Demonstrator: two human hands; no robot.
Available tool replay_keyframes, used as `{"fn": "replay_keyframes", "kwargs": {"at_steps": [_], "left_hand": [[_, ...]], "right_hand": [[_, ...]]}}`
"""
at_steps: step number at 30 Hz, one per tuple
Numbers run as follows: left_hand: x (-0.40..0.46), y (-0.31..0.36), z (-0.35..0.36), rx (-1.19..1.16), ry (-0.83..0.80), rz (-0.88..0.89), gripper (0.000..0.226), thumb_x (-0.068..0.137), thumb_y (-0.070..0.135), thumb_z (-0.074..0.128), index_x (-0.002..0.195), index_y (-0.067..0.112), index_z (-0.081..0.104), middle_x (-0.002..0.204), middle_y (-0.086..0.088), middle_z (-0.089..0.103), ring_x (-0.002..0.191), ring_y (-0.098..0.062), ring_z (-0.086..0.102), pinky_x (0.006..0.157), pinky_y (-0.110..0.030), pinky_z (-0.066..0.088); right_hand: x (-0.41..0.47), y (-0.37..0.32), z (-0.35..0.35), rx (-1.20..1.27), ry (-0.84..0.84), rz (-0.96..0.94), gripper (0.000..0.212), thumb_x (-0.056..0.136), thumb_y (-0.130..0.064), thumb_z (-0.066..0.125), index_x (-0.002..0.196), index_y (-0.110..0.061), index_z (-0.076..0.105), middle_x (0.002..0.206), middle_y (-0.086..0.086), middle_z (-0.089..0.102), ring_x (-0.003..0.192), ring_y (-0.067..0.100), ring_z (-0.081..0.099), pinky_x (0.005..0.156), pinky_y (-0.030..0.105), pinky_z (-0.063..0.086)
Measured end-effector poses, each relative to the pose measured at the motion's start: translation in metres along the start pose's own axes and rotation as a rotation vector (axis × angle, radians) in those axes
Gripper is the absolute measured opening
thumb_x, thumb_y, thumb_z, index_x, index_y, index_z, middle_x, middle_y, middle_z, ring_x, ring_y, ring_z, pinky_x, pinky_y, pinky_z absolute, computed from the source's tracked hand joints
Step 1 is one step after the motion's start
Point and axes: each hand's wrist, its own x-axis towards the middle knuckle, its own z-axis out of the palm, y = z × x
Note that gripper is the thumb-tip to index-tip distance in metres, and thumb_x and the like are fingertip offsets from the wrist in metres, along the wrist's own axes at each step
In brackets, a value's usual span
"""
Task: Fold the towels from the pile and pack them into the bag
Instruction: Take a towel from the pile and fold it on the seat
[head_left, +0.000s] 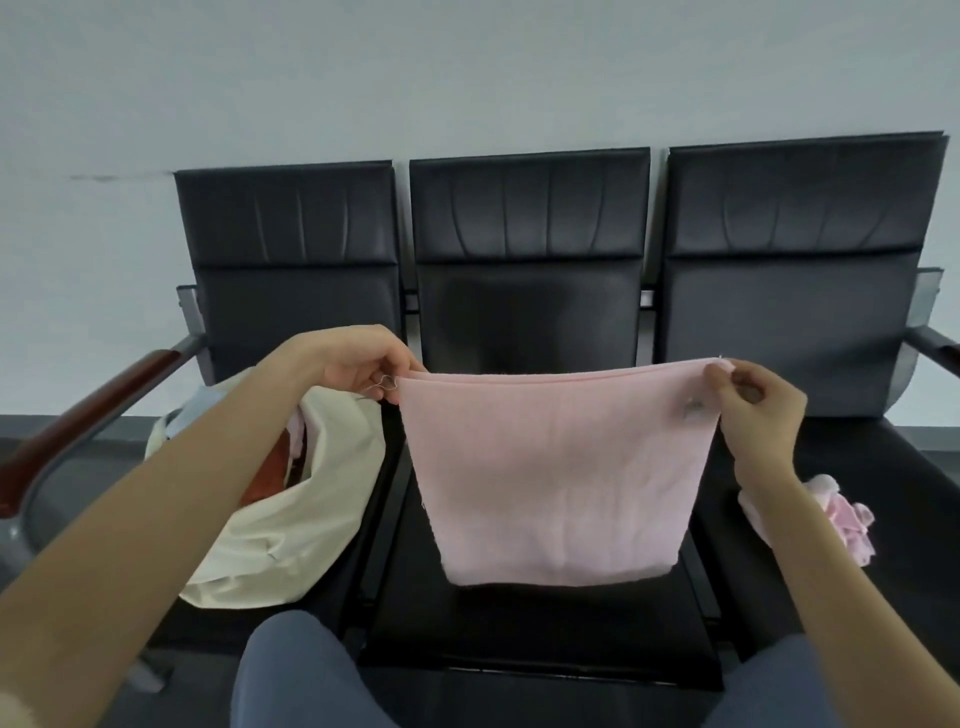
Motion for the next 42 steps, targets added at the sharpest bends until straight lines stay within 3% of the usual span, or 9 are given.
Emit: {"fn": "replay_keyframes", "kwargs": {"at_steps": [4, 10, 18, 27, 30, 33, 36, 39, 42], "left_hand": [[0.019, 0.015, -0.012, -0.142, -0.013, -0.063, 0.038, 0.08, -0.007, 0.042, 0.105, -0.002, 0.069, 0.077, -0.009, 0.07, 0.054, -0.01, 0.06, 0.046, -0.016, 0.049], [0.062, 0.035, -0.02, -0.202, 0.213, -0.003, 0.028, 0.081, -0.014, 0.045, 0.1, -0.009, 0.065, 0.1, -0.025, 0.069, 0.082, -0.032, 0.073, 0.081, -0.038, 0.059], [0.093, 0.055, -0.013, -0.107, 0.62, 0.307, 0.021, 0.088, -0.009, 0.054, 0.08, 0.003, 0.068, 0.092, -0.013, 0.064, 0.077, -0.026, 0.07, 0.07, -0.033, 0.061], [0.115, -0.078, 0.047, -0.067, 0.493, 0.237, 0.032, 0.084, -0.018, 0.05, 0.08, 0.006, 0.07, 0.084, -0.018, 0.067, 0.071, -0.022, 0.069, 0.066, -0.024, 0.06], [0.124, -0.149, 0.092, -0.006, 0.449, 0.124, 0.029, 0.082, -0.016, 0.049, 0.091, -0.003, 0.072, 0.089, -0.019, 0.068, 0.068, -0.017, 0.066, 0.066, -0.021, 0.059], [0.122, -0.215, 0.128, 0.057, 0.381, -0.01, 0.029, 0.079, -0.015, 0.049, 0.084, -0.002, 0.074, 0.086, -0.02, 0.071, 0.07, -0.025, 0.068, 0.075, -0.036, 0.059], [0.106, -0.264, 0.156, 0.194, 0.317, -0.061, 0.032, 0.077, -0.016, 0.049, 0.08, 0.002, 0.076, 0.083, -0.015, 0.072, 0.079, -0.025, 0.069, 0.074, -0.028, 0.054], [0.09, -0.293, 0.169, 0.408, 0.244, 0.016, 0.038, 0.079, -0.01, 0.05, 0.074, 0.021, 0.071, 0.093, -0.005, 0.069, 0.086, -0.015, 0.062, 0.081, -0.026, 0.049], [0.079, -0.294, 0.176, 0.625, 0.173, -0.035, 0.019, 0.077, 0.006, 0.057, 0.08, 0.023, 0.065, 0.102, -0.004, 0.056, 0.091, -0.02, 0.056, 0.08, -0.033, 0.047]], "right_hand": [[0.013, 0.009, 0.002, -0.013, -0.045, 0.055, 0.014, 0.092, -0.017, 0.063, 0.105, -0.014, 0.066, 0.074, 0.002, 0.063, 0.052, 0.004, 0.056, 0.048, 0.009, 0.046], [0.065, 0.022, 0.025, -0.057, -0.186, 0.148, 0.016, 0.09, -0.009, 0.064, 0.104, 0.0, 0.067, 0.082, 0.005, 0.071, 0.063, 0.009, 0.071, 0.065, 0.015, 0.057], [0.108, 0.009, 0.038, -0.024, -0.22, -0.032, 0.009, 0.092, -0.006, 0.06, 0.098, -0.004, 0.066, 0.081, -0.001, 0.067, 0.066, -0.001, 0.068, 0.076, 0.016, 0.056], [0.008, 0.097, 0.017, -0.053, -0.338, 0.086, 0.013, 0.09, -0.006, 0.062, 0.101, -0.001, 0.067, 0.086, 0.002, 0.071, 0.078, 0.006, 0.07, 0.075, 0.016, 0.054], [-0.046, 0.151, 0.009, -0.15, -0.419, 0.215, 0.01, 0.089, -0.005, 0.063, 0.098, -0.006, 0.069, 0.087, 0.004, 0.072, 0.083, 0.013, 0.07, 0.081, 0.026, 0.055], [-0.087, 0.188, -0.001, -0.219, -0.499, 0.323, 0.012, 0.087, -0.004, 0.066, 0.082, -0.014, 0.069, 0.078, 0.007, 0.072, 0.082, 0.027, 0.071, 0.083, 0.039, 0.056], [-0.111, 0.204, -0.013, -0.316, -0.596, 0.371, 0.017, 0.085, -0.003, 0.069, 0.074, -0.017, 0.068, 0.069, 0.003, 0.072, 0.074, 0.025, 0.071, 0.08, 0.042, 0.057], [-0.124, 0.207, -0.021, -0.417, -0.715, 0.35, 0.013, 0.082, -0.006, 0.073, 0.073, -0.015, 0.069, 0.067, 0.003, 0.071, 0.064, 0.014, 0.067, 0.07, 0.035, 0.058], [-0.133, 0.209, -0.027, -0.537, -0.82, 0.225, 0.008, 0.079, -0.013, 0.077, 0.076, -0.015, 0.07, 0.072, -0.005, 0.066, 0.063, 0.002, 0.061, 0.064, 0.011, 0.048]]}}
